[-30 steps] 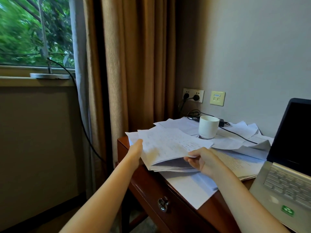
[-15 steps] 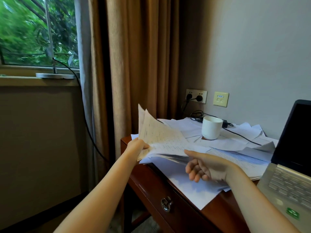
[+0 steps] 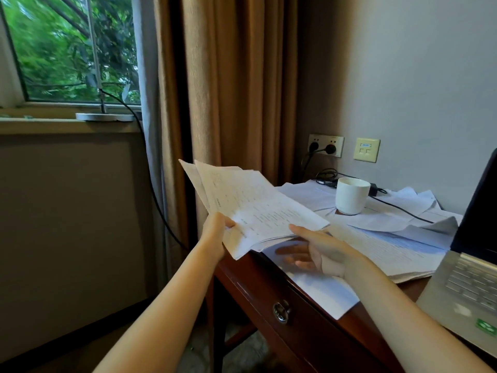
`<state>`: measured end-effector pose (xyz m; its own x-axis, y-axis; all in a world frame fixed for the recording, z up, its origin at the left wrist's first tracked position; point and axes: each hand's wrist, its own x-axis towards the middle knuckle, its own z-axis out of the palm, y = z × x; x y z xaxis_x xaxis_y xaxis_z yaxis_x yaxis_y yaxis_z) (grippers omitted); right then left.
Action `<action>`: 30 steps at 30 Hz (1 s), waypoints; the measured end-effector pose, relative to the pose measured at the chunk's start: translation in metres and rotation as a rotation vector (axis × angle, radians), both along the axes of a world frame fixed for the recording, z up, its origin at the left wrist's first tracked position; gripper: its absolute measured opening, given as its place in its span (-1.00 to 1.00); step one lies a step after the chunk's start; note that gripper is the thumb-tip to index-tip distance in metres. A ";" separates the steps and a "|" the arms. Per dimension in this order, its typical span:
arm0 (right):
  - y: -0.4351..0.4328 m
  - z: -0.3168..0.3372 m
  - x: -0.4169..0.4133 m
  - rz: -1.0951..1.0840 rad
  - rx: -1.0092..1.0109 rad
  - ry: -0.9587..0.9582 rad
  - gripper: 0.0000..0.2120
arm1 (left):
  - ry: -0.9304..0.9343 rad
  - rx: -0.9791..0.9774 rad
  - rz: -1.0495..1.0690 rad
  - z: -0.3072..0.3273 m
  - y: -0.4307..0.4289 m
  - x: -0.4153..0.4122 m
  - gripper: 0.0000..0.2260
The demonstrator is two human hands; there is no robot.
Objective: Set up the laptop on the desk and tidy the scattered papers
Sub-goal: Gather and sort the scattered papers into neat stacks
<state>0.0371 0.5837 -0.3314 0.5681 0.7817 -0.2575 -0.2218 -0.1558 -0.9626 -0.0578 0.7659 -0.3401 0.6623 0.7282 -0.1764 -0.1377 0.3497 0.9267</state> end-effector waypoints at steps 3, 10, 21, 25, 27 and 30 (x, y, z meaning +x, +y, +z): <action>0.011 -0.004 -0.006 -0.147 0.157 -0.023 -0.76 | 0.001 0.029 -0.057 -0.007 -0.010 0.000 -0.60; -0.005 0.007 0.007 -0.610 0.351 -0.162 -0.66 | -0.042 -0.016 -0.152 -0.001 -0.020 0.011 -0.78; -0.056 0.021 0.050 -0.994 0.357 -0.338 -0.69 | -0.027 0.313 -0.130 0.011 0.012 0.020 -0.80; -0.058 0.024 0.052 -1.010 0.396 -0.439 -0.68 | 0.040 0.529 -0.173 0.020 0.006 0.027 -0.79; -0.060 0.028 0.051 -1.021 0.424 -0.491 -0.68 | 0.004 0.567 -0.156 0.028 0.002 0.032 -0.78; -0.064 0.030 0.052 -0.992 0.437 -0.576 -0.69 | -0.045 0.597 -0.108 0.035 -0.003 0.039 -0.73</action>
<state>0.0886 0.5200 -0.3016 0.9100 -0.0967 0.4032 0.4146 0.1985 -0.8881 -0.0193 0.7632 -0.3049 0.7353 0.6211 0.2714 -0.1739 -0.2141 0.9612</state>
